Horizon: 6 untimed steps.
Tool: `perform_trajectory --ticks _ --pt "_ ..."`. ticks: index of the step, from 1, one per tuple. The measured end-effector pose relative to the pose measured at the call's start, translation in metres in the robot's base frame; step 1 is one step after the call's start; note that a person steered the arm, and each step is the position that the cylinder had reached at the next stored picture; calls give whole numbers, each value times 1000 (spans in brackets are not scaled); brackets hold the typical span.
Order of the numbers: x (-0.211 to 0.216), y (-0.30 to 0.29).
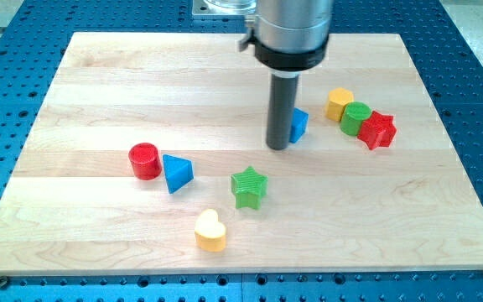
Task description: Push the red circle into the green circle
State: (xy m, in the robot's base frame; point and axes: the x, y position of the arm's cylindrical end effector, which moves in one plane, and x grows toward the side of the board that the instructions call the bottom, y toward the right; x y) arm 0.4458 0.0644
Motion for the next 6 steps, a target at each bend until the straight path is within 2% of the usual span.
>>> perform_trajectory --ticks 2,4,6 --pt "-34 -27" --pt "-35 57" --pt "-17 -111"
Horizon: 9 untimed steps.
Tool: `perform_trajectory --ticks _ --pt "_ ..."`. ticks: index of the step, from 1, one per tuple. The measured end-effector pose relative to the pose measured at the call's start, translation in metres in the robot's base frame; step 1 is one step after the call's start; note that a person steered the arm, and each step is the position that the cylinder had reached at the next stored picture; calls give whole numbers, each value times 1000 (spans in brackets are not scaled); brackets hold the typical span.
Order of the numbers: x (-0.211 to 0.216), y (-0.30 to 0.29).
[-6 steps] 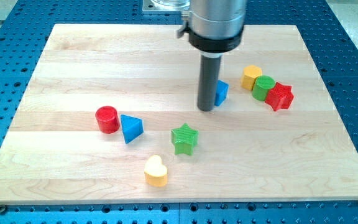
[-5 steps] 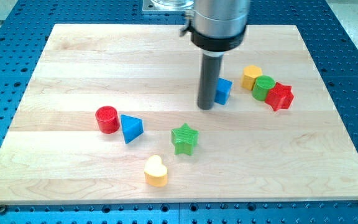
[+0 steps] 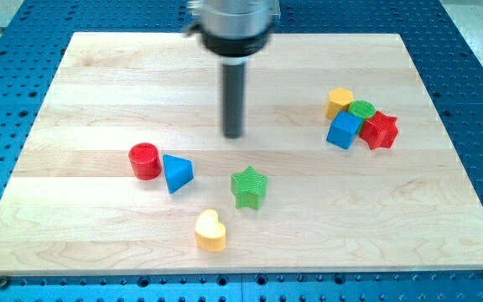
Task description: Push the red circle into the green circle
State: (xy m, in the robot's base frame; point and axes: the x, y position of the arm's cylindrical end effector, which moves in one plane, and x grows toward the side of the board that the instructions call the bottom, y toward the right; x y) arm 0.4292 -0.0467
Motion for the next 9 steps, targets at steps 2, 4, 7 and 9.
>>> perform_trajectory --ticks 2,4,7,9 --pt "37 -184" --pt "50 -111" --pt "85 -121" --pt "42 56"
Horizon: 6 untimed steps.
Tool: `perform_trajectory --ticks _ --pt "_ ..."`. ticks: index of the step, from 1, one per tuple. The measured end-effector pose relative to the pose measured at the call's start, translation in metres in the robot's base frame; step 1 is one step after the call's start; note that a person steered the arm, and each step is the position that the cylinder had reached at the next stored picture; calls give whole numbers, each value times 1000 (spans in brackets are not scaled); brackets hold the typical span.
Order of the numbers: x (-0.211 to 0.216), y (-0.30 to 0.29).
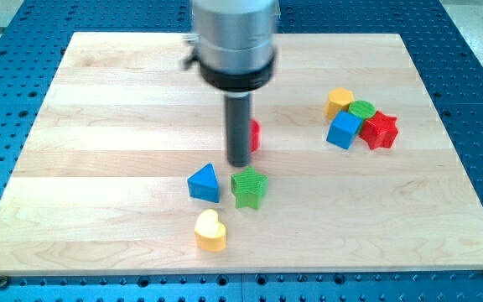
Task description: Push the red circle into the green circle
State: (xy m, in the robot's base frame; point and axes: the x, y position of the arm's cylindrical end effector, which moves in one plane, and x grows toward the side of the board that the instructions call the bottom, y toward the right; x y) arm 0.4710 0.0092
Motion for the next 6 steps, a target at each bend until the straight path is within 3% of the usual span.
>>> perform_trajectory --ticks 1,2,3,6 --pt "-1 -30" --pt "-30 5" --pt "-35 80" --pt "-70 29"
